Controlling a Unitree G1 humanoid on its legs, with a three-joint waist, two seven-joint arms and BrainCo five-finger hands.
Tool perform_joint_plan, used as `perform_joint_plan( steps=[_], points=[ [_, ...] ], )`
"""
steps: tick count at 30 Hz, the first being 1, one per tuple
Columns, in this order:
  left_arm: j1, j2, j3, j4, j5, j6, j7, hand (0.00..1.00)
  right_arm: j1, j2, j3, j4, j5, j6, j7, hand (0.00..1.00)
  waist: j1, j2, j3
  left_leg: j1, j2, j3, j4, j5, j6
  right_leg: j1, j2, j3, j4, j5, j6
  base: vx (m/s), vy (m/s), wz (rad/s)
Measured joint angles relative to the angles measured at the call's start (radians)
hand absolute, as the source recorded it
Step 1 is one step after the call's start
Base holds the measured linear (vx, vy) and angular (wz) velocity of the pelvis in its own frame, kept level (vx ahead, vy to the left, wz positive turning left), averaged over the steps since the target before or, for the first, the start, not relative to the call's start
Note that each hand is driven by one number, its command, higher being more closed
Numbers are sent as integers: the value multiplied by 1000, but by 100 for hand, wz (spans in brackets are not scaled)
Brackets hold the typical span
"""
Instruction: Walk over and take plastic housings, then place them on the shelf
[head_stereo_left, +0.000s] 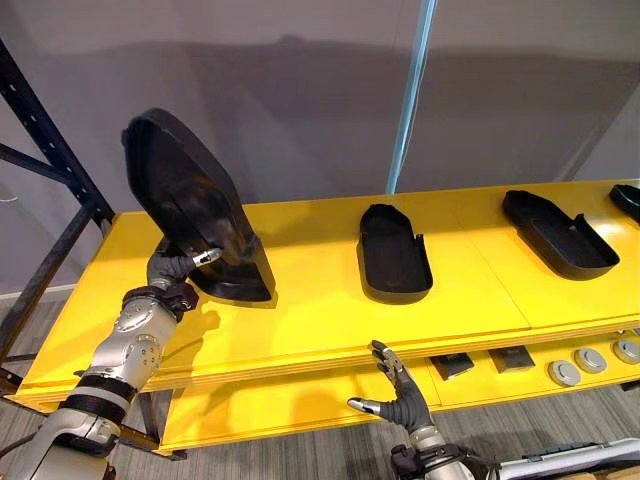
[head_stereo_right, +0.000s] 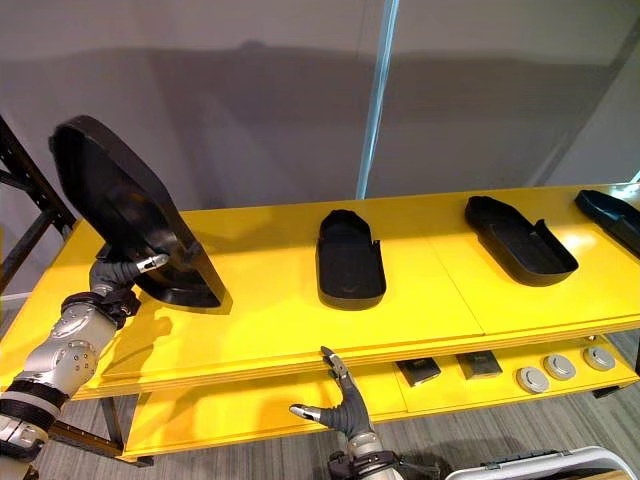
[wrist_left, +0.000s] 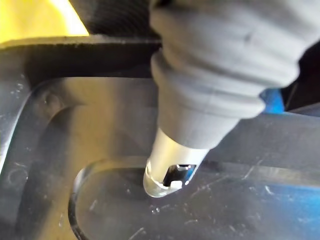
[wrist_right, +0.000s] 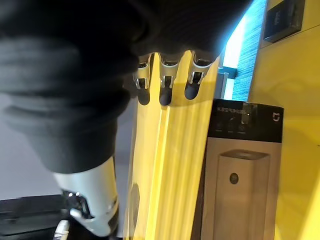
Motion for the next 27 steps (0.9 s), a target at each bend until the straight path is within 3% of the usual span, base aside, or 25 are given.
perform_joint_plan(
  steps=[10, 20, 21, 27],
  points=[
    [-56, 35, -64, 56, -33, 25, 29, 100, -4, -27, 25, -37, 0, -8, 0, 0, -5, 24, 18, -30, 12, -29, -12, 13, 0, -20, 16, -3, -10, 1, -9, 9, -7, 1],
    [-107, 58, -97, 261, 56, 77, 36, 100, -38, -28, 79, -54, 0, -19, 1, 0, -9, 22, 70, -47, 32, -29, -22, 32, -13, -50, 34, 0, 0, 8, -25, -42, -21, -1],
    [-119, 58, -96, 280, 69, 79, 36, 0, -37, -29, 78, -59, 0, -25, 0, 0, -8, 23, 72, -57, 33, -29, -22, 34, -15, -60, 35, 0, 1, 9, -26, 0, 0, 0],
    [-220, 67, -96, 369, 192, 106, 33, 0, -50, -26, 79, -81, 0, -29, 2, 0, -7, 20, 98, -71, 39, -29, -22, 43, -16, -76, 42, 0, 4, 14, -33, 0, 0, 0]
  ],
)
